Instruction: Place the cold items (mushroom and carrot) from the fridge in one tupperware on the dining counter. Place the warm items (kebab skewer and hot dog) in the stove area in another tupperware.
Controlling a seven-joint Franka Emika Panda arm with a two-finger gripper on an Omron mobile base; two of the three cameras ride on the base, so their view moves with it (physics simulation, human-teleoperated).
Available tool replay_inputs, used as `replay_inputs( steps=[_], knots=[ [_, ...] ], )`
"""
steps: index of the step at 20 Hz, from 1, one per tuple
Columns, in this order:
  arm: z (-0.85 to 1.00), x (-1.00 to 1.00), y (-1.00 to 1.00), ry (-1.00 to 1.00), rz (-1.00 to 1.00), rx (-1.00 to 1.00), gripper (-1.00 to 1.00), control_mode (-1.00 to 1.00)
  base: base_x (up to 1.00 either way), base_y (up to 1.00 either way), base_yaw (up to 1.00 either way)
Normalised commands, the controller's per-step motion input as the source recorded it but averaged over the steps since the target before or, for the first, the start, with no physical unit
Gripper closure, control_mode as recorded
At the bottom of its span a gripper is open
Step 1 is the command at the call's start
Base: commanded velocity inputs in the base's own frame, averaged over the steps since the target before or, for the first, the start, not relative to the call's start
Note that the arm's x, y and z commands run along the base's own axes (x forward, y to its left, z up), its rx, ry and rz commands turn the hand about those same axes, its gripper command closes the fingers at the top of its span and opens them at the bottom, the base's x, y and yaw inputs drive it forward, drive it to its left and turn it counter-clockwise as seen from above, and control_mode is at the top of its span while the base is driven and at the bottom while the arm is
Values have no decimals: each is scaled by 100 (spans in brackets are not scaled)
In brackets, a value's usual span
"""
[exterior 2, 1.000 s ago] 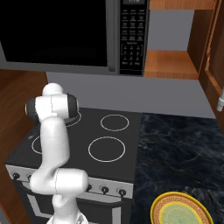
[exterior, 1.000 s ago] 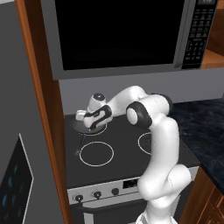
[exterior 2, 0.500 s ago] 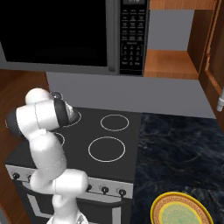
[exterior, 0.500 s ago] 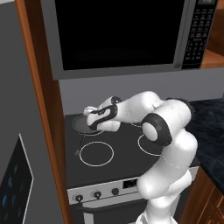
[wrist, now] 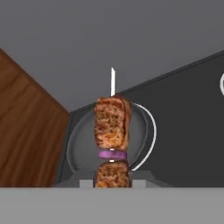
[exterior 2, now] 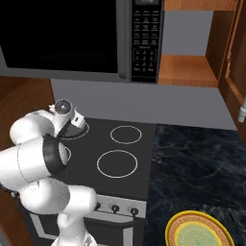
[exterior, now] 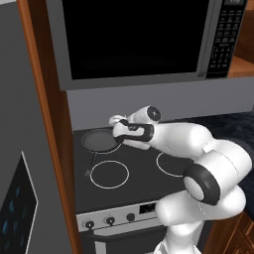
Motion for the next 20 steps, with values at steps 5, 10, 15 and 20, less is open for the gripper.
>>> replay_inputs(
  steps=[5, 10, 15, 20],
  knots=[
    [94, -52, -30, 0, -2, 0, 100, -100, 0, 0, 0],
    [79, -51, -32, 4, -10, 0, 100, -100, 0, 0, 0],
    [48, -66, -31, 12, -15, 0, 100, -100, 0, 0, 0],
    [40, -75, -29, 16, -13, 0, 100, -100, 0, 0, 0]
  ],
)
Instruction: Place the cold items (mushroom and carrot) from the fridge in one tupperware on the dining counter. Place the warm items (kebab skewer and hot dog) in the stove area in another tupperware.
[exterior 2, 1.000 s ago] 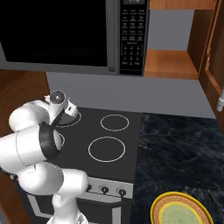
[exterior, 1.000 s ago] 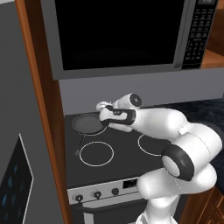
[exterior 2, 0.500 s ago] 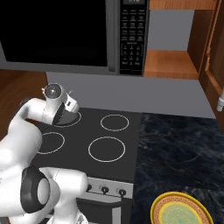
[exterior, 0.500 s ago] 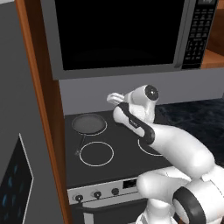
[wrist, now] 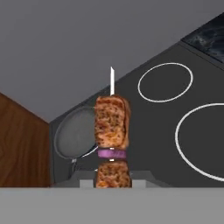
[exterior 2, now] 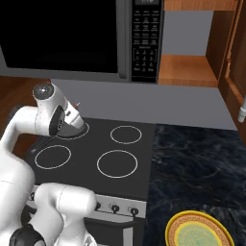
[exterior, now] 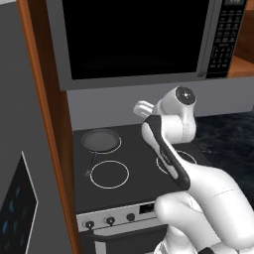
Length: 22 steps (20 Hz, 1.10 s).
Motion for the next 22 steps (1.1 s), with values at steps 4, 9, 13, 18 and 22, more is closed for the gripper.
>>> replay_inputs(
  steps=[4, 9, 13, 18, 22],
  knots=[
    [37, -81, -26, 18, -11, 0, 100, -100, 0, 0, 0],
    [18, -99, -23, 9, -6, 0, 100, -100, 0, 0, 0],
    [17, -100, -20, 0, 0, 0, 100, -100, 0, 0, 0],
    [33, -98, -11, 0, 0, 0, 100, -100, 0, 0, 0],
    [42, -89, 0, 0, 0, -2, 100, -100, 0, 0, 0]
  ],
)
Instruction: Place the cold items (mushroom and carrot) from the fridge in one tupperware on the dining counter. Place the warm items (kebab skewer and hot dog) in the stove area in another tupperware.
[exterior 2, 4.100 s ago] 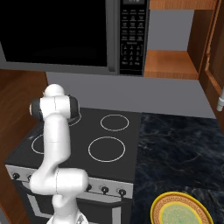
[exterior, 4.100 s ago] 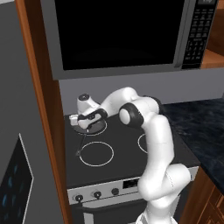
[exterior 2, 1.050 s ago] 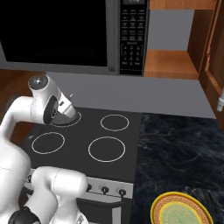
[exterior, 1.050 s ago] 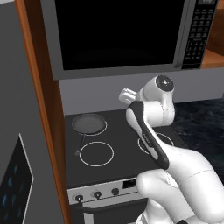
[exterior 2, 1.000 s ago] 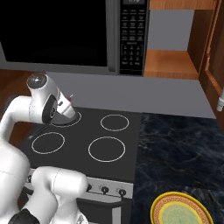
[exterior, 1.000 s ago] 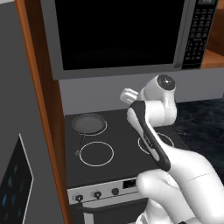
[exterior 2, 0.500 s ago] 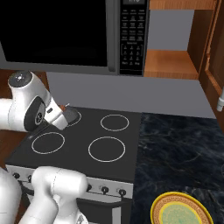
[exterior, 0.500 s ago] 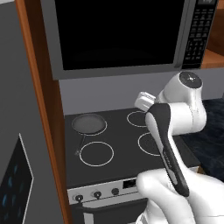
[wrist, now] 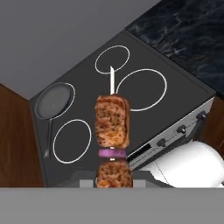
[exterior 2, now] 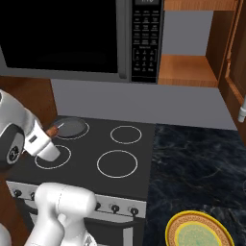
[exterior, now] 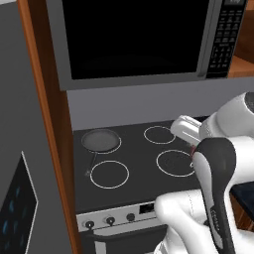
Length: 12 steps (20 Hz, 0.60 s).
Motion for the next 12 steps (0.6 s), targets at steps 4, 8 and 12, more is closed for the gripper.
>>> replay_inputs(
  steps=[4, 8, 12],
  knots=[
    [29, -81, 0, 0, 0, -2, 100, -100, 0, 0, 0],
    [4, -38, -2, -4, 0, 0, 100, 100, -46, -7, 0],
    [0, 0, 0, 0, 0, 0, 100, 100, -100, -5, 1]
  ],
)
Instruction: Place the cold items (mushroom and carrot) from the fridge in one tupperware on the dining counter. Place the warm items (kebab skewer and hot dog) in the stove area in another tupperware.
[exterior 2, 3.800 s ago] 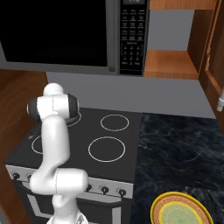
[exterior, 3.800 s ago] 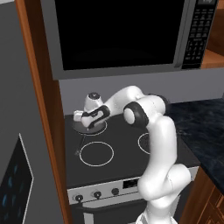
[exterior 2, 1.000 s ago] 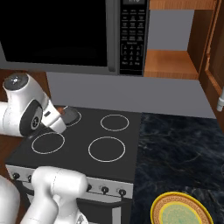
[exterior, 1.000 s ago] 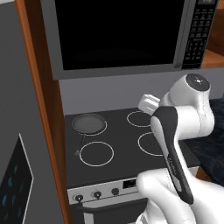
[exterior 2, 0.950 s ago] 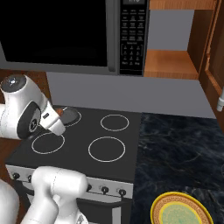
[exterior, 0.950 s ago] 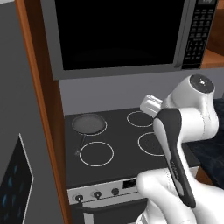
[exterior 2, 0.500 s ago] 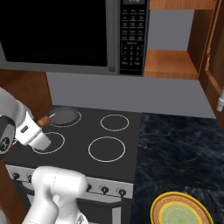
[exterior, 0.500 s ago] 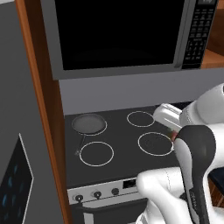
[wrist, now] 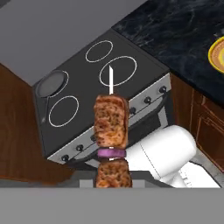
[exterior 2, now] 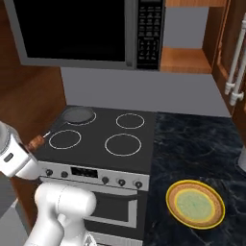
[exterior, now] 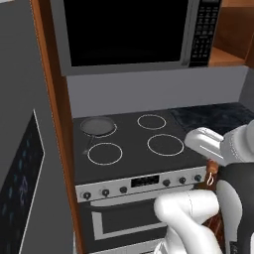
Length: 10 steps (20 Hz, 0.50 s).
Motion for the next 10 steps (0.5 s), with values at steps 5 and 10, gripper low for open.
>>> replay_inputs(
  steps=[5, 10],
  knots=[
    [0, 0, 0, 0, 0, 0, 100, 100, -100, 0, 18],
    [0, 0, 0, 0, 0, 0, 100, 100, -100, 0, 34]
  ],
)
